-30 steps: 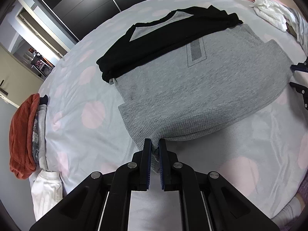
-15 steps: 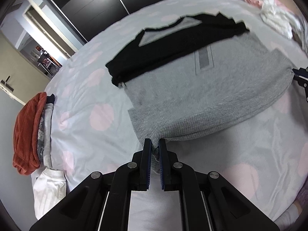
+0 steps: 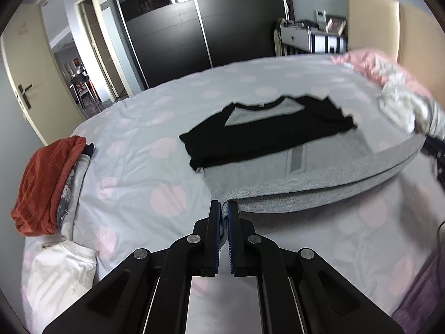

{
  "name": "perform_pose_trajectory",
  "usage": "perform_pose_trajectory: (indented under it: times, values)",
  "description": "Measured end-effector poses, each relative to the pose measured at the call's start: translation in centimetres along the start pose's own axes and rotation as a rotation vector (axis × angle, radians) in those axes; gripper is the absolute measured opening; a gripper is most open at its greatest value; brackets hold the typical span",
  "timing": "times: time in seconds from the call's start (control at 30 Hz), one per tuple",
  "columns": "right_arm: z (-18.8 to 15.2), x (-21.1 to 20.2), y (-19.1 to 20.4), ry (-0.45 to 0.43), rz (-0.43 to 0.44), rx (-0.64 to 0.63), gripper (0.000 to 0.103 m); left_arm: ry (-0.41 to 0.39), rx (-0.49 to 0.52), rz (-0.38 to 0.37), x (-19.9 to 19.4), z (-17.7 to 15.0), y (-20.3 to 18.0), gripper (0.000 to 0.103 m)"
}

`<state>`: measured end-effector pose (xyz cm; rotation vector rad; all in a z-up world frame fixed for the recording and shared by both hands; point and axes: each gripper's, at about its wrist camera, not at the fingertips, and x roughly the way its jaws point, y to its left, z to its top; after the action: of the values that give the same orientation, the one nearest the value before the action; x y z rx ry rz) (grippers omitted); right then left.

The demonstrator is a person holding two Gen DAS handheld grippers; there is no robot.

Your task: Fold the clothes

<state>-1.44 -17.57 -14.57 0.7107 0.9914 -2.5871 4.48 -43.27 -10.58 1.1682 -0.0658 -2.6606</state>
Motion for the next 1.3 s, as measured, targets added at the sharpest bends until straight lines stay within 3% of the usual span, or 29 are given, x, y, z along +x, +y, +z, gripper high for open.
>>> perform_pose_trajectory:
  times: [0.4, 0.87, 1.3]
  values:
    - [0.3, -6.6, -3.7, -0.004, 0.008, 0.237, 0.006, -0.13, -0.074, 0.004, -7.6, 1.0, -0.2, 0.005]
    - [-0.3, -15.3, -4.9, -0.094, -0.066, 0.273, 0.005, -0.256, -0.066, 0.022, -16.3, 0.3, -0.4, 0.004]
    - [-2.0, -24.1, -6.2, -0.234, -0.162, 0.278, 0.005, -0.384, -0.065, 0.02, -24.2, -2.0, -0.6, 0.004]
